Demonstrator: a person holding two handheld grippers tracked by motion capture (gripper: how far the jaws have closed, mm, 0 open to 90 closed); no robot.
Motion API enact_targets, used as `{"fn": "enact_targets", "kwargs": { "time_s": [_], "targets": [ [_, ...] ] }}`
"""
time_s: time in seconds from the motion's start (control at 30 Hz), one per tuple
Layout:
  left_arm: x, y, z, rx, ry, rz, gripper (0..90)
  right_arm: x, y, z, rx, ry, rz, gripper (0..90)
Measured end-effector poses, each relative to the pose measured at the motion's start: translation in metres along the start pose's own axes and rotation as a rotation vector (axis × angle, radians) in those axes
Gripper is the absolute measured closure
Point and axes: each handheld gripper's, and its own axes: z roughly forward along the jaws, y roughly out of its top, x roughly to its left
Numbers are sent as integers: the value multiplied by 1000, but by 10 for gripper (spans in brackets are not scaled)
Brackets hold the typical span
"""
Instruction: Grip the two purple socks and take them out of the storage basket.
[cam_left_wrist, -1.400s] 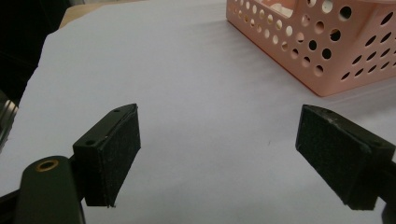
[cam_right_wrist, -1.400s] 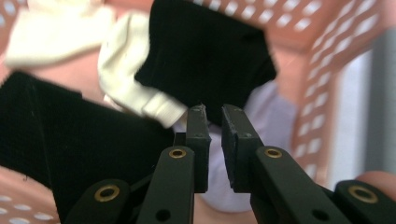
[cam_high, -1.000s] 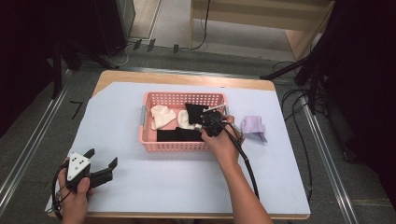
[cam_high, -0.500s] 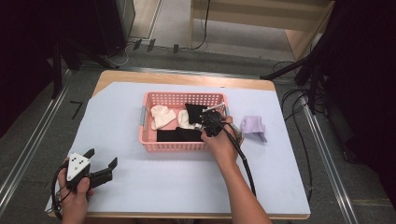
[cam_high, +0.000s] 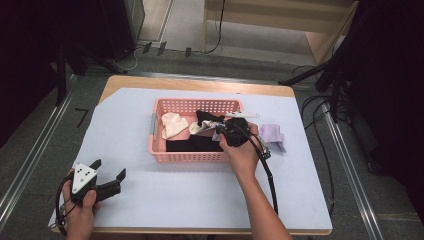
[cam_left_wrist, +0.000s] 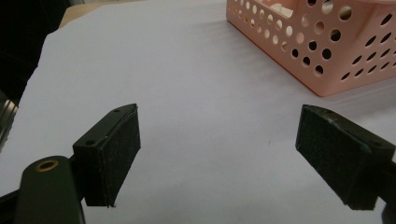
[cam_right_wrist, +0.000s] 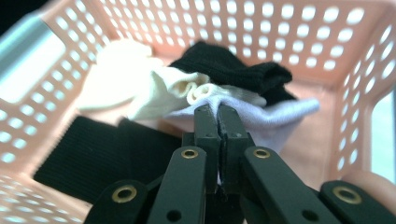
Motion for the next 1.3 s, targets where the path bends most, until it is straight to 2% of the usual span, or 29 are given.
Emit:
{"fn": "enact_targets", "kwargs": {
  "time_s": [0.03, 0.17, 0.33, 0.47, 0.57, 0.63, 0.8, 0.93, 1.07, 1.2, 1.3],
  "targets": [
    [0, 0, 0, 0, 0, 2, 150, 1, 2, -6, -33, 13, -6, 889],
    [0, 0, 0, 1, -1, 4, 150, 3, 4, -14, -73, 49, -2, 889],
    [0, 0, 0, 1, -1, 3, 150, 13, 10, -25, -123, 122, -37, 888],
    [0, 0, 0, 1, 0, 4, 150, 24, 15, -29, -149, 211, -62, 886],
    [0, 0, 0, 1, -1, 4, 150, 30, 15, -30, -162, 293, -64, 885],
    [0, 0, 0, 1, 0, 5, 150, 31, 15, -31, -176, 327, -50, 886],
    [0, 0, 0, 1, -1, 2, 150, 32, 17, -34, -204, 325, -52, 886],
    [0, 0, 0, 1, 0, 5, 150, 28, 16, -35, -197, 270, -74, 885],
    [0, 0, 0, 1, 1, 5, 150, 23, 13, -35, -203, 253, -61, 886],
    [-1, 0, 0, 0, 4, 6, 150, 20, 10, -37, -232, 222, -67, 886],
    [0, 0, 0, 0, 4, 7, 150, 17, 12, -39, -275, 207, -74, 886]
  ]
}}
